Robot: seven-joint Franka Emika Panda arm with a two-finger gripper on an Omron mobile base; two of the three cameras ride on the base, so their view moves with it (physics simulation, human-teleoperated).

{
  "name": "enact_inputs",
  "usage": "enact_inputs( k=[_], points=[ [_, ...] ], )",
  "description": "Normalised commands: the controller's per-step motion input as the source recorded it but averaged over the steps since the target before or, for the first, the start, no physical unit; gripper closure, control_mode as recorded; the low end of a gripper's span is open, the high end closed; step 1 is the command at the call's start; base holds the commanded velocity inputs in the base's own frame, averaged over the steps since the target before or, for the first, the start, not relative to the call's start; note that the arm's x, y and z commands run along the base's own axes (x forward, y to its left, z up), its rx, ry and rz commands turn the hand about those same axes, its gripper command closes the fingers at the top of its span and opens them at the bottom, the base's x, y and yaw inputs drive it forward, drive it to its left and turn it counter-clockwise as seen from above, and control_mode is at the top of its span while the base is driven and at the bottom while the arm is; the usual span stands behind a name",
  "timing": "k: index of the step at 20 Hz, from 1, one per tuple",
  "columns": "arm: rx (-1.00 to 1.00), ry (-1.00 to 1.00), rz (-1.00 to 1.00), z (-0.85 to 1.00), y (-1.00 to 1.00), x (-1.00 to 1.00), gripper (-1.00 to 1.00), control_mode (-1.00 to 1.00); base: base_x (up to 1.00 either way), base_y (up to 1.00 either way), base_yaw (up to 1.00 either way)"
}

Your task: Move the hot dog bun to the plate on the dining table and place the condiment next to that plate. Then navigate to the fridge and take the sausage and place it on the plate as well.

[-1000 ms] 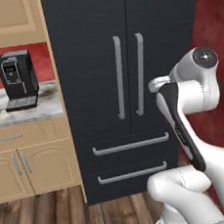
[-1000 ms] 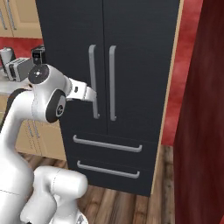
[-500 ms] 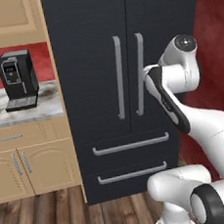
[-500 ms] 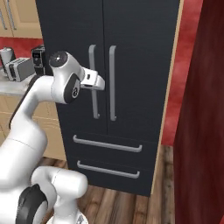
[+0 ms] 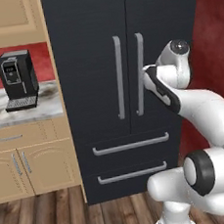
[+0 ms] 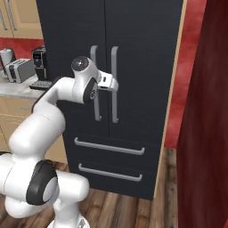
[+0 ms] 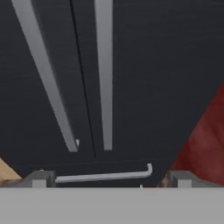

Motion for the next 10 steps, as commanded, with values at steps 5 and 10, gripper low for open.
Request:
enact_inputs(
  k=[5,10],
  points=[
    [0.01,0.0,0.0,-0.03,0.0,0.65,-1.0,-1.0,0.0,0.0,0.0],
    [0.0,0.01,0.0,-0.01,0.01,0.68,-1.0,-1.0,0.0,0.0,0.0]
  ],
)
